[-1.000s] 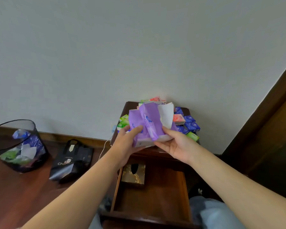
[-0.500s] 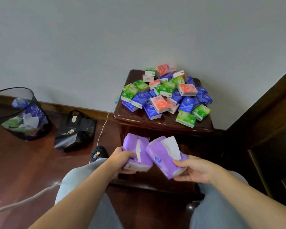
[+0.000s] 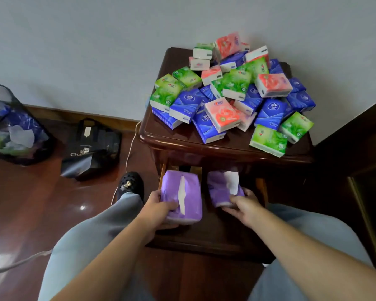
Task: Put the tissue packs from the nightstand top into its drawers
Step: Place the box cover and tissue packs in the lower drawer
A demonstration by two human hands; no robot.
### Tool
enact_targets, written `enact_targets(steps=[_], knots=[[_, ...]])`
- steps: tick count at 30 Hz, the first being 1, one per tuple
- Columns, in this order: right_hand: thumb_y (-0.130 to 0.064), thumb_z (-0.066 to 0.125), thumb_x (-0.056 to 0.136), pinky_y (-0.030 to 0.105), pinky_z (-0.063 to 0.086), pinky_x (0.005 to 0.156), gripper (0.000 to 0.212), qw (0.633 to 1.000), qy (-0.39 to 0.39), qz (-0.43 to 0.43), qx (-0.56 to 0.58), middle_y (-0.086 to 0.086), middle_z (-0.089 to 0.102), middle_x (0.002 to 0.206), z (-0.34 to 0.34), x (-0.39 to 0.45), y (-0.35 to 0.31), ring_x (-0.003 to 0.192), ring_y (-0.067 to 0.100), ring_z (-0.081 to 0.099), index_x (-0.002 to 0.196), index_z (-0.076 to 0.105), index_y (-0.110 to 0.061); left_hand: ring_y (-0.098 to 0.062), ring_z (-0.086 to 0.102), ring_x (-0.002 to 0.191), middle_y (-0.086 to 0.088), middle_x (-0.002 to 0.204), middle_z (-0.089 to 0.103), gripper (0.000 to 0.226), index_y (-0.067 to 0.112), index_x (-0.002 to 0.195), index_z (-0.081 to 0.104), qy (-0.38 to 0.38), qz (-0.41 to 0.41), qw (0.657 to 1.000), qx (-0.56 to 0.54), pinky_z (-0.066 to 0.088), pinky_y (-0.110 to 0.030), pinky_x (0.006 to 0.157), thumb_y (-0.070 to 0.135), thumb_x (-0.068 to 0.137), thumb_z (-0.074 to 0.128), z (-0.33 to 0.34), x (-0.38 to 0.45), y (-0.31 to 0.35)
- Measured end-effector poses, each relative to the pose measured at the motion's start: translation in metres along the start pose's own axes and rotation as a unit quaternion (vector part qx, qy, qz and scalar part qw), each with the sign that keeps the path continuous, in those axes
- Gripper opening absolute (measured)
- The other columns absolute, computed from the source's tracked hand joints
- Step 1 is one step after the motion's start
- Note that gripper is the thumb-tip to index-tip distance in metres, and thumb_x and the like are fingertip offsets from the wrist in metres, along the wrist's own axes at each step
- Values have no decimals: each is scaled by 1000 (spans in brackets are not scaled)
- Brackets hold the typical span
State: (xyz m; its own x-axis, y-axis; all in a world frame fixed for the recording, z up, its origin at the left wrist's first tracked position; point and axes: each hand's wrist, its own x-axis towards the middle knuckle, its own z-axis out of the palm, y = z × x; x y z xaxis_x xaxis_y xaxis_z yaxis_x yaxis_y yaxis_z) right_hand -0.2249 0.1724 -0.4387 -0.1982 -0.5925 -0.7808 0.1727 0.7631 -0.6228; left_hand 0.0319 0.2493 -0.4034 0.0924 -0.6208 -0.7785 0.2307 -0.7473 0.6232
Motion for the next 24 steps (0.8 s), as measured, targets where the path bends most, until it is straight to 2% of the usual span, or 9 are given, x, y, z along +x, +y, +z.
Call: enact_targets(steps=[3, 7, 10, 12, 14, 16, 18, 21, 24], knots=[[8, 62, 95, 39, 59, 84, 57, 999, -10, -33, -2, 5, 70, 115, 22, 14, 8, 86, 17, 69, 144, 55, -19, -31, 75, 100, -9, 121, 68, 43, 24, 126, 52, -6, -3, 1000, -16, 64, -48, 70, 9, 92, 73, 2, 1, 0], [-3, 76, 90, 43, 56, 103, 61, 994, 1, -64, -92, 9, 70, 127, 36, 24, 15, 106, 24, 69, 144, 59, -25, -31, 74, 101, -7, 122, 66, 47, 25, 129, 50, 1, -2, 1000, -11, 65, -51, 72, 8, 92, 73, 6, 3, -2], [-4, 77, 87, 38, 58, 92, 58, 995, -34, -35, -83, 6, 74, 124, 41, 19, 11, 106, 21, 69, 138, 63, -29, -30, 75, 100, -7, 121, 67, 47, 25, 129, 50, -5, 2, 1000, -5, 65, -51, 74, 8, 92, 74, 7, 4, -3], [-6, 78, 85, 36, 56, 85, 63, 994, -37, -35, -95, -1, 71, 124, 39, 13, 7, 103, 17, 67, 137, 57, -36, -29, 76, 98, -7, 122, 67, 48, 27, 129, 51, -12, 5, 1000, -3, 65, -49, 73, 9, 91, 74, 9, 2, -3], [-16, 75, 89, 41, 55, 92, 65, 989, 12, -62, -131, 1, 64, 135, 32, 7, 6, 104, 19, 63, 147, 48, -31, -29, 76, 99, -7, 124, 67, 50, 28, 130, 50, -20, 12, 1000, -2, 65, -49, 74, 9, 91, 75, 12, 0, -4], [-31, 72, 94, 44, 54, 97, 53, 988, 44, -70, -133, 8, 65, 136, 23, -5, 6, 110, 25, 63, 143, 56, -19, -30, 76, 100, -7, 126, 66, 51, 28, 131, 50, -35, 20, 999, -2, 65, -49, 75, 10, 91, 75, 19, -3, -6], [-48, 70, 95, 41, 54, 91, 39, 995, -20, -30, -95, 6, 74, 124, 16, -22, 7, 110, 25, 69, 123, 71, -21, -30, 76, 100, -8, 127, 67, 49, 27, 129, 51, -53, 27, 998, -4, 65, -50, 76, 9, 91, 75, 31, -4, -10], [-64, 68, 90, 47, 60, 92, 49, 983, -167, 40, -65, 3, 79, 117, 4, -52, 6, 109, 29, 75, 120, 76, -26, -28, 76, 102, -7, 126, 68, 50, 26, 130, 50, -81, 41, 996, 3, 64, -51, 80, 12, 90, 77, 53, -4, -16], [-39, 77, 92, 57, 63, 88, 39, 968, -213, 33, -125, 8, 79, 114, -19, -74, 12, 104, 30, 77, 126, 72, -21, -28, 75, 106, -8, 125, 70, 53, 22, 135, 48, -118, 46, 992, 22, 61, -51, 91, 15, 92, 76, 76, -1, -22]])
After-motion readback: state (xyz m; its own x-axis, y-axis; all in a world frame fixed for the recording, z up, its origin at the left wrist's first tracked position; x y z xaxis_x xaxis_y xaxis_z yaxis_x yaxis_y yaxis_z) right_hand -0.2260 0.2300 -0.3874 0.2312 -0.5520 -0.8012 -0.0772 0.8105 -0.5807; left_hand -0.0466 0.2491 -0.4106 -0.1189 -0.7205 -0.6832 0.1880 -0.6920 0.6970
